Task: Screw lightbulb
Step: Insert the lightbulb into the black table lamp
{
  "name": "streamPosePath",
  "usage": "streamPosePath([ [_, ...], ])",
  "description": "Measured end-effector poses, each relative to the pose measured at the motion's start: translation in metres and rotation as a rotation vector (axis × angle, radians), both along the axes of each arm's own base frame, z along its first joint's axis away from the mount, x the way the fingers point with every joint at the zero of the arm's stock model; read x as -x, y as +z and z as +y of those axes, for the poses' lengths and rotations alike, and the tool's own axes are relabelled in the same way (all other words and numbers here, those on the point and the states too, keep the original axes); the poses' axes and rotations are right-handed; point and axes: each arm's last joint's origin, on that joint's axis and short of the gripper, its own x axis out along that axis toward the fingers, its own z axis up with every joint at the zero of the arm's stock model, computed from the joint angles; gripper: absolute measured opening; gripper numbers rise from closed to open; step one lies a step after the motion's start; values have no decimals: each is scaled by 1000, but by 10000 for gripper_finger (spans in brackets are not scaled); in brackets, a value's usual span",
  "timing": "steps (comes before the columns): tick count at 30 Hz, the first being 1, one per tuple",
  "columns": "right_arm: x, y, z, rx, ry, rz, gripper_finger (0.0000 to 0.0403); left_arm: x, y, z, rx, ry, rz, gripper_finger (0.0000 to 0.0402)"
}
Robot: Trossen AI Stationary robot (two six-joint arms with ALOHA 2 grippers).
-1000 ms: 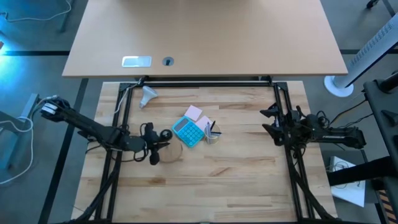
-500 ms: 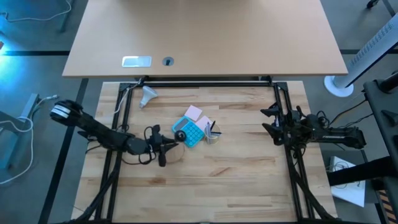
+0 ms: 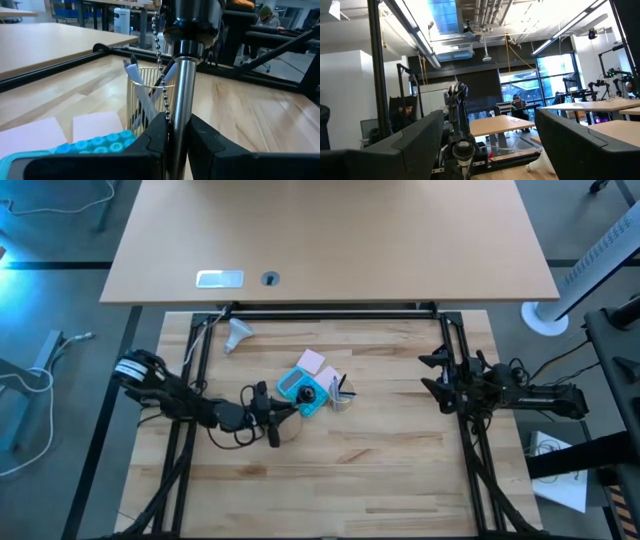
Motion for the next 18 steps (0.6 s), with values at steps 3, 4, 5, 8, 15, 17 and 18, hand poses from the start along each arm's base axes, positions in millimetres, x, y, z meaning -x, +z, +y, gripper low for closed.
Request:
streamPosePath([
  [3,0,0,0,0,0,1,309,-6,-1,-1,-11,1,-16,36],
  [4,0,0,0,0,0,1,309,-8,-1,-1,-9,3,-21,36],
  [5,0,0,0,1,0,1,309,-10,-1,0,-8,6,-26,36],
  [8,0,0,0,1,-1,1,309,-16,-1,0,-6,12,-40,36],
  [15,0,0,0,1,-1,1,309,-38,0,-7,-6,9,-68,38],
  [17,0,0,0,2,-1,1,309,-47,-1,-10,-12,9,-72,39],
  [18,0,0,0,2,-1,1,309,-52,-1,-11,-16,9,-78,39],
])
